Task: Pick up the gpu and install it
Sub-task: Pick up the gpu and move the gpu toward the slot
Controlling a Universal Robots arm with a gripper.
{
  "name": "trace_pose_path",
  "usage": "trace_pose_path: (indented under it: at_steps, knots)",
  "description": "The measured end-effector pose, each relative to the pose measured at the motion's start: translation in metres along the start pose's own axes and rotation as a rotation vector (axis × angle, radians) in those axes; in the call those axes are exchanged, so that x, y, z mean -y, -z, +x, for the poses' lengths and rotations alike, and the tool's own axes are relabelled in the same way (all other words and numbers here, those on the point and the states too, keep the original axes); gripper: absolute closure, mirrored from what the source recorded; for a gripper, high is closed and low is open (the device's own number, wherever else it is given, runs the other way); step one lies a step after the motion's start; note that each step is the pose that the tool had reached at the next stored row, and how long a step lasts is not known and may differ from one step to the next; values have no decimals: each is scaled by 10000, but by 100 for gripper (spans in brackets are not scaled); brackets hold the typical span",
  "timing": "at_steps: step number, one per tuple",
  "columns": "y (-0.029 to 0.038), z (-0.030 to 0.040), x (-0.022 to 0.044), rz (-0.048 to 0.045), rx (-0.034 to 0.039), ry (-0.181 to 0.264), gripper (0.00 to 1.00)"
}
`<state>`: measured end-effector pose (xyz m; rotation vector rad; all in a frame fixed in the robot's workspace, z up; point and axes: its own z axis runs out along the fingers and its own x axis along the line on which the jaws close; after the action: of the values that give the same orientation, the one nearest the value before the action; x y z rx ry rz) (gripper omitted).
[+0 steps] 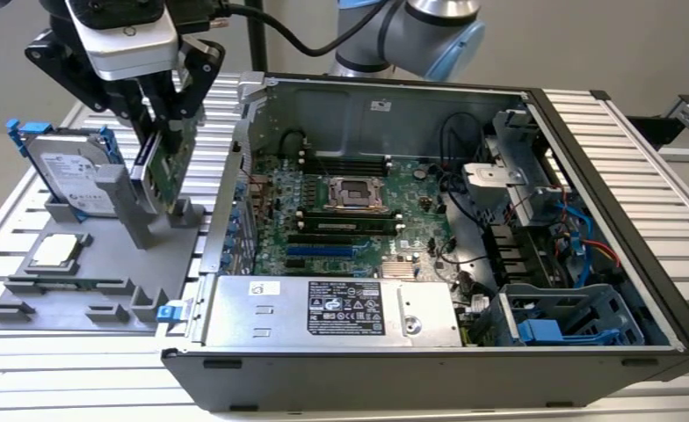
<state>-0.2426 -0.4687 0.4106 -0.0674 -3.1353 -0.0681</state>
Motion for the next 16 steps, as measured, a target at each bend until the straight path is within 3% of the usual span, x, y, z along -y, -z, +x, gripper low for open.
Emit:
trace_pose_path:
  at_steps: [16]
  knots:
    - [1,-137,-6,0,-1,0,100]
